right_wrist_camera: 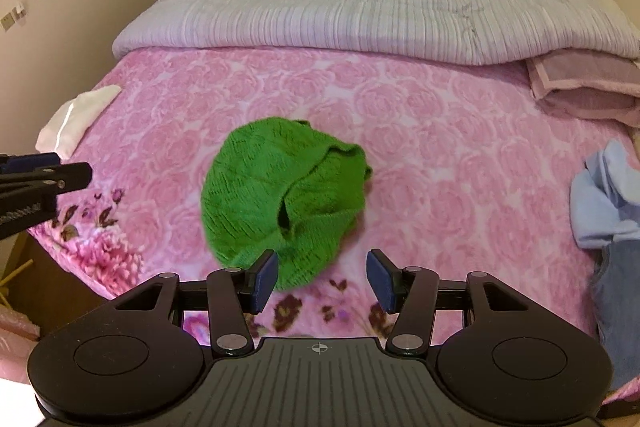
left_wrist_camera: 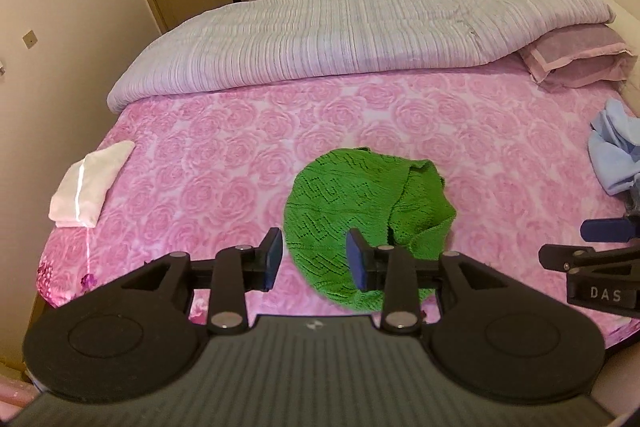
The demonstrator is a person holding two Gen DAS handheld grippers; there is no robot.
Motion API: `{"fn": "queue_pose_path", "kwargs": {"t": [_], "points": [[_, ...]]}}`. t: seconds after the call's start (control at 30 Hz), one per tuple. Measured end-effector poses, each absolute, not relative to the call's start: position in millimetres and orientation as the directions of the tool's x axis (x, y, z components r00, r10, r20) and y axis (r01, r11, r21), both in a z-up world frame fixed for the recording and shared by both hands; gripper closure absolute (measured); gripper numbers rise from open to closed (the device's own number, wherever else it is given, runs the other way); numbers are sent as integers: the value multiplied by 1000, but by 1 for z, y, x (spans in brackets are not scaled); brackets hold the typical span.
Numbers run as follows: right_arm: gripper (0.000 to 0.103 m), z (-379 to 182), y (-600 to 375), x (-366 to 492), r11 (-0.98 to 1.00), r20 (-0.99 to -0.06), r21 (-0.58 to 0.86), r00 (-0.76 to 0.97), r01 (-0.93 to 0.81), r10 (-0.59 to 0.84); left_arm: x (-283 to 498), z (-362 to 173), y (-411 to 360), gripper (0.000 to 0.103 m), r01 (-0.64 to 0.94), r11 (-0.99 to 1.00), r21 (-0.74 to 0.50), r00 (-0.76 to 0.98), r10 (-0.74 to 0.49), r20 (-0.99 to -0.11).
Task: Fold clothes
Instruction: 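Open both grippers and release the green sweater on the bedspread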
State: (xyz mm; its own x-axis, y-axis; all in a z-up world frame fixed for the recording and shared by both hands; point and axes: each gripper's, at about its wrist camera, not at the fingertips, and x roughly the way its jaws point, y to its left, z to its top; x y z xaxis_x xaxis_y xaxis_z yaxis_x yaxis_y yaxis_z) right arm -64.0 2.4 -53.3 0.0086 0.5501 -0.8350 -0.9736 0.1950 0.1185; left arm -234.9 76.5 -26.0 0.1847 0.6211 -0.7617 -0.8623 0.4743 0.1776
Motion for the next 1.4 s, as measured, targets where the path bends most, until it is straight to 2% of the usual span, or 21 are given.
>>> {"fn": "queue_pose_path", "kwargs": {"t": [0.47, 0.67, 0.87, 1.03, 1.2, 1.4], "points": [[50, -67, -8, -35, 284, -850, 160, 14, -946, 526, -230, -45, 88, 69, -843, 513, 160, 206, 583, -786], [50, -86, 5, -35, 394, -868, 228, -3, -891, 497, -274, -70, 141, 68, -844, 530, 83, 234, 503, -832], [50, -100, 36, -50, 536, -887, 273, 6, -799, 461, -305, -84, 204, 66, -813, 579, 69, 252, 456, -854], [49, -111, 57, -59, 655, -891, 287, 58, -699, 451, -311, -102, 249, 60, -750, 658, 62, 293, 415, -861], [48, -140, 60, -66, 741, -906, 273, 93, -614, 412, -304, -136, 281, 60, -687, 725, 53, 304, 353, -885], [48, -180, 52, -63, 799, -923, 276, 83, -534, 375, -285, -175, 302, 60, -677, 735, -26, 326, 268, -906]]}}
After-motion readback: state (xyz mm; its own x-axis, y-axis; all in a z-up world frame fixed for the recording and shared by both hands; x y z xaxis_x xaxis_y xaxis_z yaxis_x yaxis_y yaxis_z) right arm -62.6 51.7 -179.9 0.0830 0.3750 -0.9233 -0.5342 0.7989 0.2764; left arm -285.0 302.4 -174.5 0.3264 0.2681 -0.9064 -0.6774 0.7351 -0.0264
